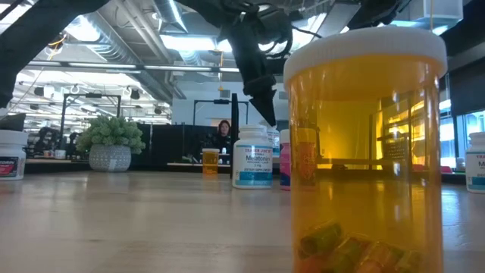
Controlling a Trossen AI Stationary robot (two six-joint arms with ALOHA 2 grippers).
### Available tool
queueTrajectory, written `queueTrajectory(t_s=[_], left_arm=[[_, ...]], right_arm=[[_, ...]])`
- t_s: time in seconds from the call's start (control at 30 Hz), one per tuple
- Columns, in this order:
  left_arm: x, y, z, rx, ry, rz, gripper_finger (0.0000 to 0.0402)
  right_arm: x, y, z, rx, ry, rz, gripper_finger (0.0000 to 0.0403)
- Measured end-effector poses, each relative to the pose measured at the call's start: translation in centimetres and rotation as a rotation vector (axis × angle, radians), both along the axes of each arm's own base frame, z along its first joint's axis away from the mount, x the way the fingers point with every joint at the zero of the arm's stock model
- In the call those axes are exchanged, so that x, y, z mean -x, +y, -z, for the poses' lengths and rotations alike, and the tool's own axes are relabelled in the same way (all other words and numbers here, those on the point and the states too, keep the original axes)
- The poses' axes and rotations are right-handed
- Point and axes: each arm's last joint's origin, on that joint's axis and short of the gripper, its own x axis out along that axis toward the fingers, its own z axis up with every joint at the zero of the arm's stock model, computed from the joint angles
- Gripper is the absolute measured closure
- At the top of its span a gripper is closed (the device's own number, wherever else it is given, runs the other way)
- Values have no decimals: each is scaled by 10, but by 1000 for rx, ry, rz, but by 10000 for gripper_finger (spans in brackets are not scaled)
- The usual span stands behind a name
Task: Pick and place medicine bottles onto shelf by color
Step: Put the white medicine bottle on the shelf
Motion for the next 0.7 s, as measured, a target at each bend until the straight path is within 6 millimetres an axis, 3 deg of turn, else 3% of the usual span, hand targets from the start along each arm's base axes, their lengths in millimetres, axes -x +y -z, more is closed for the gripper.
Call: queueTrajectory(t_s=[0.27,0.7], left_arm=[[5,16,0,-34,6,-77,401],[7,24,-2,-95,12,-116,401]], right_arm=[[0,0,0,0,0,0,215],[0,0,0,0,0,0,215]])
